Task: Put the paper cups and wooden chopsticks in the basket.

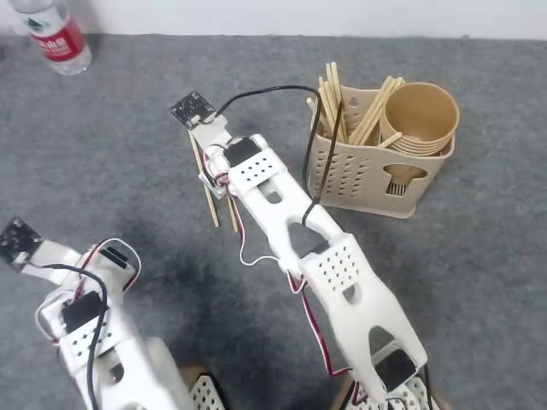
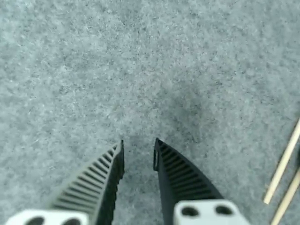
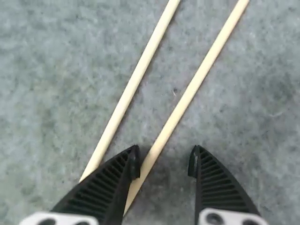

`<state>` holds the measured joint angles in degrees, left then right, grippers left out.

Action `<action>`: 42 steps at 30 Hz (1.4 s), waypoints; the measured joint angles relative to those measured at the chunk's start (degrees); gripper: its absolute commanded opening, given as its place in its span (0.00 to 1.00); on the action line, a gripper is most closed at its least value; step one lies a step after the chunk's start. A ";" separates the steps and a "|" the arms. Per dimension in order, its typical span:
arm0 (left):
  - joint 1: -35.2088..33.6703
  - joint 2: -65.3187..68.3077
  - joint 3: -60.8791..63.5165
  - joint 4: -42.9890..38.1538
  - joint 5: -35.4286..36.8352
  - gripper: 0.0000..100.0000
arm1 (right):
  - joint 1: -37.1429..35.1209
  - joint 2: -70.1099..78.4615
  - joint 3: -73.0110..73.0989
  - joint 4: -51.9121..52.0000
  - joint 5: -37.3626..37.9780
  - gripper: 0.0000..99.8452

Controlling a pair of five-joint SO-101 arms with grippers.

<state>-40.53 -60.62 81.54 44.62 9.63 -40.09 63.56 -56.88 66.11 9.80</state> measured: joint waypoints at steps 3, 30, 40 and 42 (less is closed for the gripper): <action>0.00 0.00 0.00 0.00 0.00 0.09 | 0.18 3.87 -7.82 3.96 1.93 0.02; 1.58 0.00 0.00 0.00 0.00 0.09 | -0.79 2.37 -36.92 26.46 9.05 0.01; 1.58 0.00 0.00 0.00 0.00 0.09 | -0.97 -5.89 -36.92 27.08 11.96 0.01; 1.58 0.00 0.00 0.00 0.00 0.09 | -0.97 -8.00 -36.92 27.60 12.31 0.01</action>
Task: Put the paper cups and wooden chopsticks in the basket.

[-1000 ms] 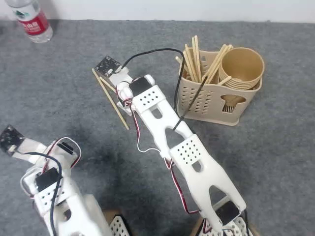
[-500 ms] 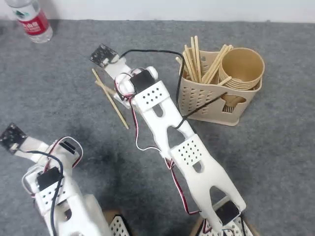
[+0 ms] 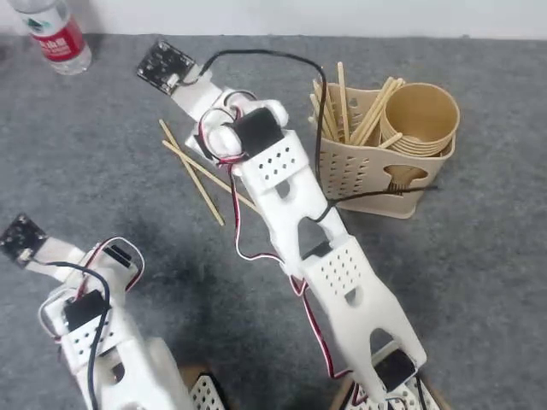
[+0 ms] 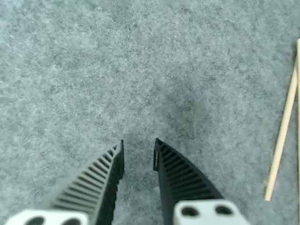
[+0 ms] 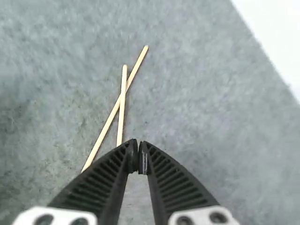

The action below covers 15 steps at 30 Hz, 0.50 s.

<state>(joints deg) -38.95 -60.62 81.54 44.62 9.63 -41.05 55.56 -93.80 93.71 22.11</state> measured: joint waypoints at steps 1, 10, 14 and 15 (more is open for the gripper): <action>0.18 0.00 0.00 0.00 0.00 0.09 | 0.00 -0.97 0.00 0.26 0.00 0.01; 0.26 0.00 0.00 0.00 0.00 0.09 | -8.62 -0.35 -0.26 6.95 0.00 0.19; 0.26 0.00 0.00 0.00 0.00 0.09 | -11.16 4.13 -0.35 6.95 0.00 0.20; 0.26 0.00 0.00 0.00 0.00 0.09 | -11.16 5.45 -0.35 6.95 0.35 0.19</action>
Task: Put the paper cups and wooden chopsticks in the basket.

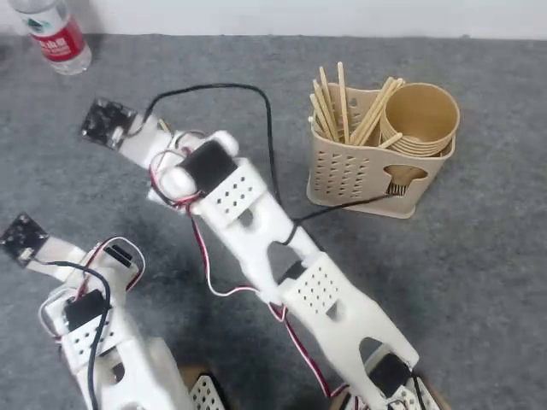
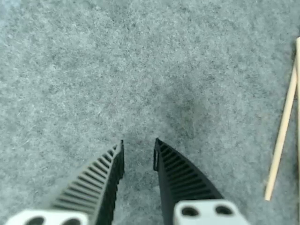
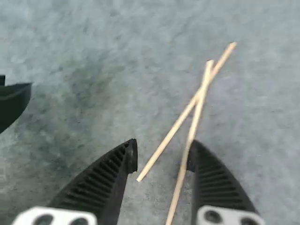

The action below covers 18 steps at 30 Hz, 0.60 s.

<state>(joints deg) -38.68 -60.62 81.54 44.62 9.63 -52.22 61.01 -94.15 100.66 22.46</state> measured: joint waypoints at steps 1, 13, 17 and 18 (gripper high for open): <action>0.00 0.00 0.00 0.00 0.00 0.09 | 0.00 1.49 0.00 -0.35 0.79 0.18; 0.18 0.00 0.00 0.00 0.00 0.09 | 5.45 13.54 0.00 -8.09 8.09 0.18; 0.18 0.00 0.00 0.00 0.00 0.09 | 7.47 15.38 0.00 -10.20 8.09 0.18; 0.18 0.00 0.00 0.00 0.00 0.09 | 7.82 15.91 0.00 -10.46 8.09 0.18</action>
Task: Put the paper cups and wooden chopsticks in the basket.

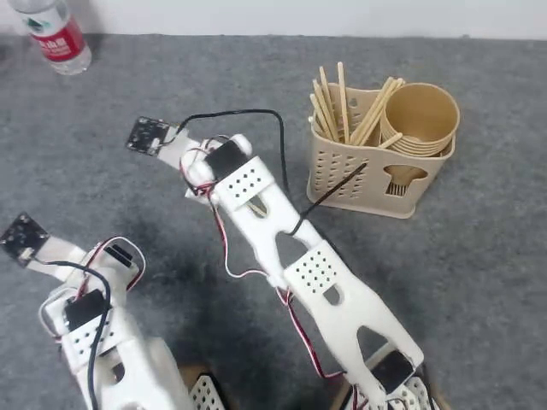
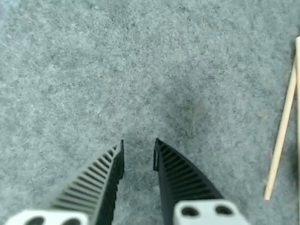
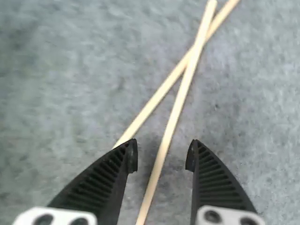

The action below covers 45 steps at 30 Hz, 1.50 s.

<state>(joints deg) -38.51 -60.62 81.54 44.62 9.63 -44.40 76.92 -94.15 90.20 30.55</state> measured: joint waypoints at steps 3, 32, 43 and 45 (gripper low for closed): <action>0.00 0.00 0.00 0.00 0.00 0.09 | 0.00 1.32 0.00 -0.44 -0.09 0.18; 0.00 0.00 0.00 0.00 0.00 0.09 | 0.70 5.36 -0.53 3.34 10.55 0.01; 0.00 0.00 0.00 0.00 0.00 0.09 | 0.53 -3.60 -0.35 10.02 10.73 0.01; 0.00 0.00 0.00 0.00 0.00 0.09 | 0.53 -8.79 -0.35 10.02 10.73 0.01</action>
<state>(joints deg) -38.51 -60.62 81.54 44.62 9.63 -43.87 68.13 -94.51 100.22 41.27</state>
